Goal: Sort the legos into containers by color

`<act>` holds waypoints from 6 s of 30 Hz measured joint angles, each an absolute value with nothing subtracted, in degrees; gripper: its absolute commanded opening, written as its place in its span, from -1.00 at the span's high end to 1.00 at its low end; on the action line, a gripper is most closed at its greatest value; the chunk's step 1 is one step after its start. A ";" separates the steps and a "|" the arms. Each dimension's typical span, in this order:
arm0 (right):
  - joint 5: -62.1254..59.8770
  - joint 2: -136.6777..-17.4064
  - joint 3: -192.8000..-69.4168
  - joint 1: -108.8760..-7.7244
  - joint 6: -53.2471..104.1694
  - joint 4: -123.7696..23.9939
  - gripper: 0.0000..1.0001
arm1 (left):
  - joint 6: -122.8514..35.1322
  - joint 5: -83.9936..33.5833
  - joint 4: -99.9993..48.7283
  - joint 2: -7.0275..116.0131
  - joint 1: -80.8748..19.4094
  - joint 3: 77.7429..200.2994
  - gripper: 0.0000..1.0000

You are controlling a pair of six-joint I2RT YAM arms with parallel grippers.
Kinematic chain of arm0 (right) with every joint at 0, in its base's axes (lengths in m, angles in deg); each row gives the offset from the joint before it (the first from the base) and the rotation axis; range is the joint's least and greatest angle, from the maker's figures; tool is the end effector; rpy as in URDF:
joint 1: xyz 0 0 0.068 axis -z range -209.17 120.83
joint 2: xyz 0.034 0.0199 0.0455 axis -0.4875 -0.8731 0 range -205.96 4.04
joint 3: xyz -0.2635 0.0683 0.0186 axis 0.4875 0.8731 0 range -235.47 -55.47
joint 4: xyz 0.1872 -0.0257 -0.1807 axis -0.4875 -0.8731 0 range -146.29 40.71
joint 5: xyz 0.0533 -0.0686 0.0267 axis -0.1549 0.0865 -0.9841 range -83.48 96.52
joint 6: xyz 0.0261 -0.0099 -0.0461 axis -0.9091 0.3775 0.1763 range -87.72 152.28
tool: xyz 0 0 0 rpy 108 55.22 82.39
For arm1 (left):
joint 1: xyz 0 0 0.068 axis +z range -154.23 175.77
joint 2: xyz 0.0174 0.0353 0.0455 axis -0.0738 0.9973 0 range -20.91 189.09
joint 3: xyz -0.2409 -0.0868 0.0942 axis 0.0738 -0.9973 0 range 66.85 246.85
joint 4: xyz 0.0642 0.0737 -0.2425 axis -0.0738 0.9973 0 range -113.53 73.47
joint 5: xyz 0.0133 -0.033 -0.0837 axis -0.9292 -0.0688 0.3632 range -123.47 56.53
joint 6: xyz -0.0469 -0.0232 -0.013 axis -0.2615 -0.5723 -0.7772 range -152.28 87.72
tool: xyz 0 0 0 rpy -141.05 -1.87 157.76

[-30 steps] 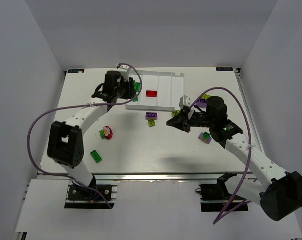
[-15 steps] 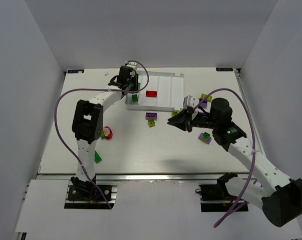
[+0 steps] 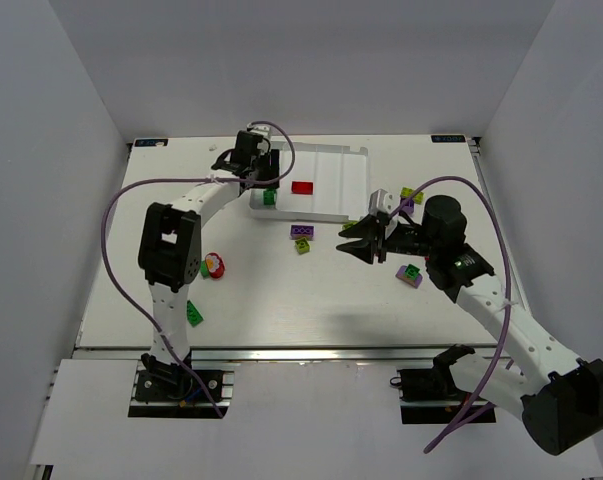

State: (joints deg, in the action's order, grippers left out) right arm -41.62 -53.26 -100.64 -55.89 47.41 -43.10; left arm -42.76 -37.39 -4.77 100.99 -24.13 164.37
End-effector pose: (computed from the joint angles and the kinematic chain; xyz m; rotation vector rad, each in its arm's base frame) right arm 0.1905 0.1256 0.3327 -1.1635 1.2540 0.8495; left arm 0.4591 -0.1636 0.2162 0.1567 2.3239 -0.1873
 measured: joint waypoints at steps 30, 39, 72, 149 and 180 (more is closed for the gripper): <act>-43.59 -51.55 -99.55 -55.11 46.17 -41.37 0.08 | -73.08 -62.59 3.73 52.30 -23.48 111.15 -0.95; -44.25 -51.84 -99.55 -55.11 46.08 -41.30 0.08 | -48.49 -45.21 -4.11 52.91 -24.44 111.63 -0.96; -45.27 -50.99 -98.67 -55.11 44.85 -39.71 0.08 | 9.91 -43.73 9.29 67.49 -25.07 117.11 -0.96; -2.26 -65.37 -94.24 -77.07 23.63 -23.12 -0.79 | -84.94 -13.19 -52.20 50.57 -28.05 107.41 1.00; 24.14 -74.07 -96.95 -87.59 37.47 -8.37 -0.09 | -85.75 -10.90 -55.74 48.58 -28.35 103.08 1.00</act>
